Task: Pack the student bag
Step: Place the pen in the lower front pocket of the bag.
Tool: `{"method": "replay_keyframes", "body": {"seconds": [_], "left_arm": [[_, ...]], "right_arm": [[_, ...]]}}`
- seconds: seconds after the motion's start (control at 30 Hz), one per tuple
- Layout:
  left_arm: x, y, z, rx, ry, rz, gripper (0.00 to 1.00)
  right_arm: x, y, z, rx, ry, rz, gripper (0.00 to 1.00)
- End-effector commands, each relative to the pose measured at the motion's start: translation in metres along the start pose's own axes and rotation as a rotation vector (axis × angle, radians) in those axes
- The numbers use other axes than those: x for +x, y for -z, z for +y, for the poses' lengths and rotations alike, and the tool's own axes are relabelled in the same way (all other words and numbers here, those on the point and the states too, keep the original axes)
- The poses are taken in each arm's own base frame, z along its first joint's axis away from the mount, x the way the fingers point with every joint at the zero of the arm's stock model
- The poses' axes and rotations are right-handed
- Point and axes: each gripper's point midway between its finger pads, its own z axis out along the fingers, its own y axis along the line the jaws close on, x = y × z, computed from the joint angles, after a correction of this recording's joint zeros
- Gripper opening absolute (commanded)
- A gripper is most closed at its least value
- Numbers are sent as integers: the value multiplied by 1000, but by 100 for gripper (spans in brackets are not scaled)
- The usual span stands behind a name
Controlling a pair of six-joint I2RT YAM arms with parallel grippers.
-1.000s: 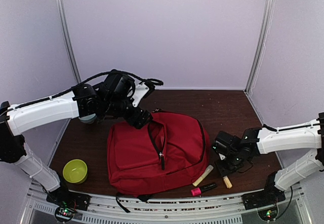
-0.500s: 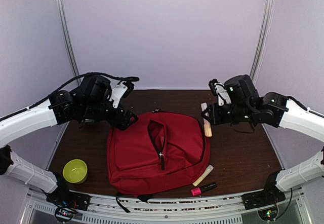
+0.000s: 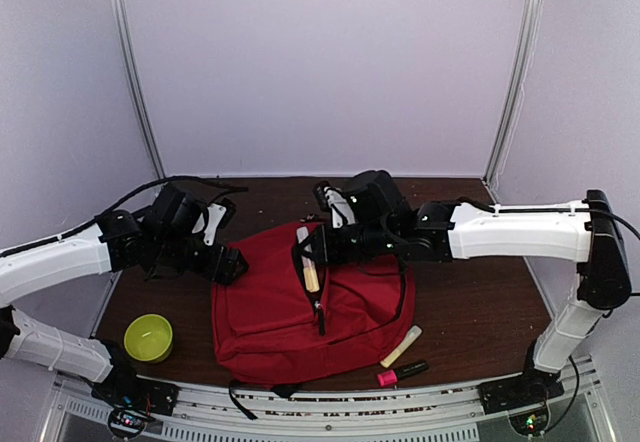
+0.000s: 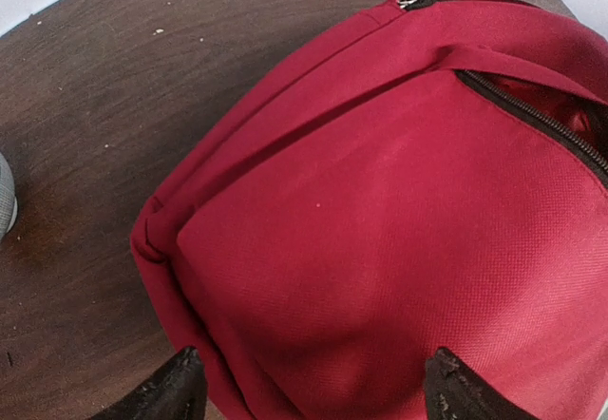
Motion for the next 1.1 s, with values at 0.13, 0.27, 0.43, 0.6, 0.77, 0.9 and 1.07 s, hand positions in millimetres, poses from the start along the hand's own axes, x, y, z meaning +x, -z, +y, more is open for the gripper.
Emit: {"method": "replay_keyframes", "body": {"seconds": [0.13, 0.27, 0.43, 0.6, 0.77, 0.9, 1.07], "left_arm": [[-20, 3, -5, 18, 5, -69, 81], [-22, 2, -6, 23, -4, -67, 81], [-23, 4, -7, 26, -7, -70, 81], [-23, 7, -5, 19, -6, -86, 81], [-24, 5, -6, 22, -17, -84, 81], [-24, 3, -8, 29, -23, -77, 81], [-25, 3, -8, 31, -24, -78, 81]], "right_arm": [[21, -4, -13, 47, -48, 74, 0], [12, -5, -17, 81, -10, 40, 0], [-13, -12, -15, 128, 74, -3, 0], [13, -25, -27, 132, 41, 61, 0], [30, -25, -26, 119, 42, 83, 0], [16, -9, -39, 221, 104, 30, 1], [0, -4, -38, 227, 139, 6, 1]]}}
